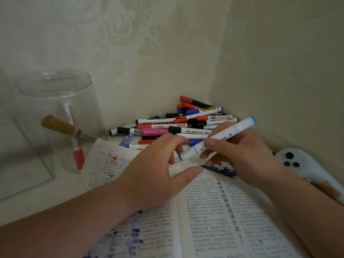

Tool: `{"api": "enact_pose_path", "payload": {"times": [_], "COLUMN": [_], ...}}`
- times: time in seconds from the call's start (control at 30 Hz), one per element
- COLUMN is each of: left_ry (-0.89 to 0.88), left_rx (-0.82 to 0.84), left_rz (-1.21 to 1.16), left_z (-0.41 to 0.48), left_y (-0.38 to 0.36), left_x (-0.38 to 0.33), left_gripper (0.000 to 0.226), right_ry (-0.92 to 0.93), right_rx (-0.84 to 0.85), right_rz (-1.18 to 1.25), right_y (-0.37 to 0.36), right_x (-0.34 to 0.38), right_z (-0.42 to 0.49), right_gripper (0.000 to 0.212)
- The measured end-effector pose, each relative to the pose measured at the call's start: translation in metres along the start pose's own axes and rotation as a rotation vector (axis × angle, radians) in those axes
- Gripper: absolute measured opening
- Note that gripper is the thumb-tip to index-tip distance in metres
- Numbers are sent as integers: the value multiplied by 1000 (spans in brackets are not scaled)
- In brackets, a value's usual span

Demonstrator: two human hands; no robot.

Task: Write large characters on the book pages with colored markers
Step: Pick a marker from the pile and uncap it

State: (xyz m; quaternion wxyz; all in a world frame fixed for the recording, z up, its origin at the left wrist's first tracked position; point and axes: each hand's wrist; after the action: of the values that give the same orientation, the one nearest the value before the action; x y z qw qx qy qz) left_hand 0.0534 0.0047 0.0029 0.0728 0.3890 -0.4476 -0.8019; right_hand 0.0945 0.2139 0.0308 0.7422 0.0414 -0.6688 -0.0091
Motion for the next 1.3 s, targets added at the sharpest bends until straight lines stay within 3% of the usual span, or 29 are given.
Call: {"api": "enact_pose_path", "payload": {"times": [0.13,0.3,0.53,0.83,0.97,1.1,1.3], "left_ry": [-73,-8,59,38,132,323,392], "left_rx": [29,43,180,130,162,363,512], "left_rz": [66,17,-26,-70,-74,250,338], "left_z": [6,7,8,11,12,5,10], "left_y": [-5,-9,-7,-2,13,25,26], "left_x": [2,4,2,-5,-6,2,4], "left_gripper": [34,31,28,26,46,89,96], "right_ry": [46,56,18,79,132,93,-114], "right_rx": [134,95,86,82,49,-99,25], "right_rz": [27,-121,-23,41,49,153,-151], "right_y": [-6,-12,-18,-15,-9,11,3], "right_x": [-5,-8,-11,-11,-5,-1,-11], "right_z": [1,2,4,5,9,18,25], "right_gripper": [20,21,9,17,13,15,16]}}
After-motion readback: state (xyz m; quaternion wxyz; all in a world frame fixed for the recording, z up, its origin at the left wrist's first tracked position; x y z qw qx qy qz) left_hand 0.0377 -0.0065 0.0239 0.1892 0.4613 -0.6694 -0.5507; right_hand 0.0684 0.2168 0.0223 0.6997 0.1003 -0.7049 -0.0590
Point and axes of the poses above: each hand's wrist, its own z-axis towards the middle knuckle, its own y-axis out of the back of the hand, x = y × z, and after that the axes turned 7 degrees about x, right-handed
